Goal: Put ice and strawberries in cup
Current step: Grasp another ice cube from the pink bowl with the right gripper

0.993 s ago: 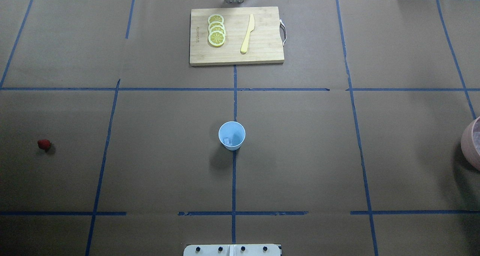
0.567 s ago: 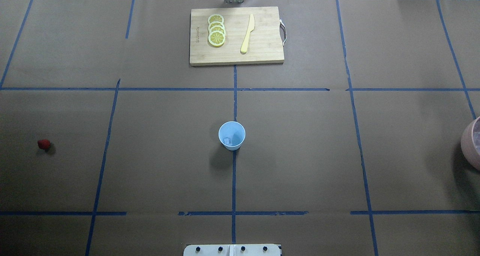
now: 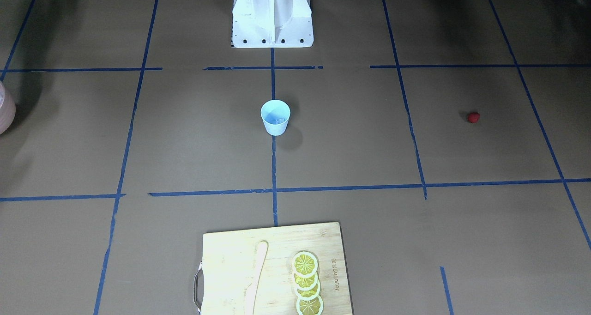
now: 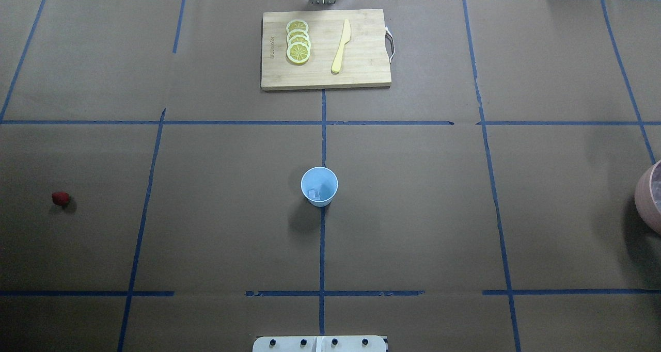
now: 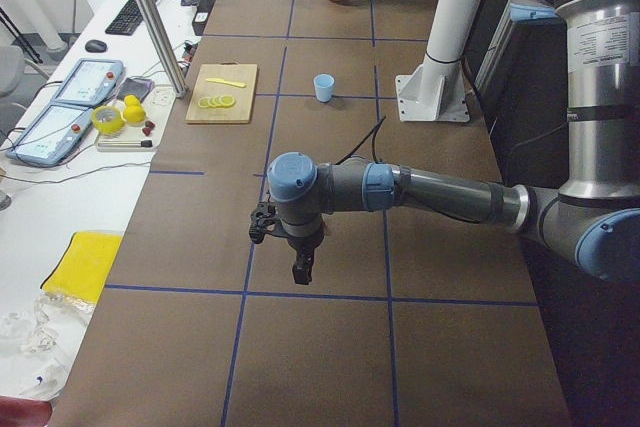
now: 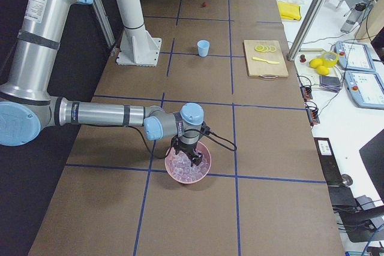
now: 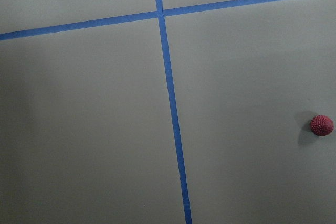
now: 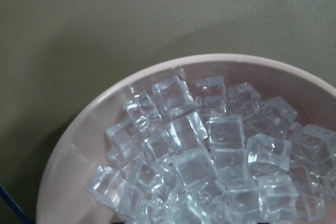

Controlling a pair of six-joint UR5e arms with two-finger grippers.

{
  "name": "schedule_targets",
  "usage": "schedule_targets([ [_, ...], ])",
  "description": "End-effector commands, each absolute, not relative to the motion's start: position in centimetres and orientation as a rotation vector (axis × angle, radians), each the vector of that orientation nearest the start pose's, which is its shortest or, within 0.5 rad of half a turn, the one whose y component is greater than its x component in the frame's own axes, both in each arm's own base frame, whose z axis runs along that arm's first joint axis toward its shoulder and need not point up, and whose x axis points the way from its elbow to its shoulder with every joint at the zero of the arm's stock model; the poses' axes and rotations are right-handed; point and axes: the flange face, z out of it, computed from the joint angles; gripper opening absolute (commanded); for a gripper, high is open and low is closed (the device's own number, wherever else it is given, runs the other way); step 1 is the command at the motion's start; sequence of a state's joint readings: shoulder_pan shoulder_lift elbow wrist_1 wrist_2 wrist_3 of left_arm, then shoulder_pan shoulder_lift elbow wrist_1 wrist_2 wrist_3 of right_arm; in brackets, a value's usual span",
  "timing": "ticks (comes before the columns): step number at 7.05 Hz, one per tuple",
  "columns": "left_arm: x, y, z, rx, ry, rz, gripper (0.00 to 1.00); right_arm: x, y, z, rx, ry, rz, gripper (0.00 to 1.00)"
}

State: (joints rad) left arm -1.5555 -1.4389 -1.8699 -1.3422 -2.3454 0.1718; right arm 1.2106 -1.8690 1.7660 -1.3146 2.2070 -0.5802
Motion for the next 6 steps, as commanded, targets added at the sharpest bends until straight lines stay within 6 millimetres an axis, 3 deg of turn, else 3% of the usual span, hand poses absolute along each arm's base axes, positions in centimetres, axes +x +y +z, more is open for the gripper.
schedule_targets([
  [1, -5.71, -42.69, 59.5, 0.004, 0.777, 0.154, 1.0, -6.76, -37.95, 67.6, 0.218, -0.642, -0.96, 0.86],
  [3, -5.71, -42.69, 59.5, 0.004, 0.777, 0.154, 1.0, -6.94, -37.94, 67.51, 0.219, -0.643, -0.966, 0.76],
  [5, -5.71, -42.69, 59.5, 0.004, 0.777, 0.154, 1.0, -6.89, -37.99, 67.37, 0.224, -0.641, -0.968, 0.2],
  [6, -5.71, -42.69, 59.5, 0.004, 0.777, 0.154, 1.0, -6.87, -38.1, 67.21, 0.229, -0.64, -0.968, 0.1],
])
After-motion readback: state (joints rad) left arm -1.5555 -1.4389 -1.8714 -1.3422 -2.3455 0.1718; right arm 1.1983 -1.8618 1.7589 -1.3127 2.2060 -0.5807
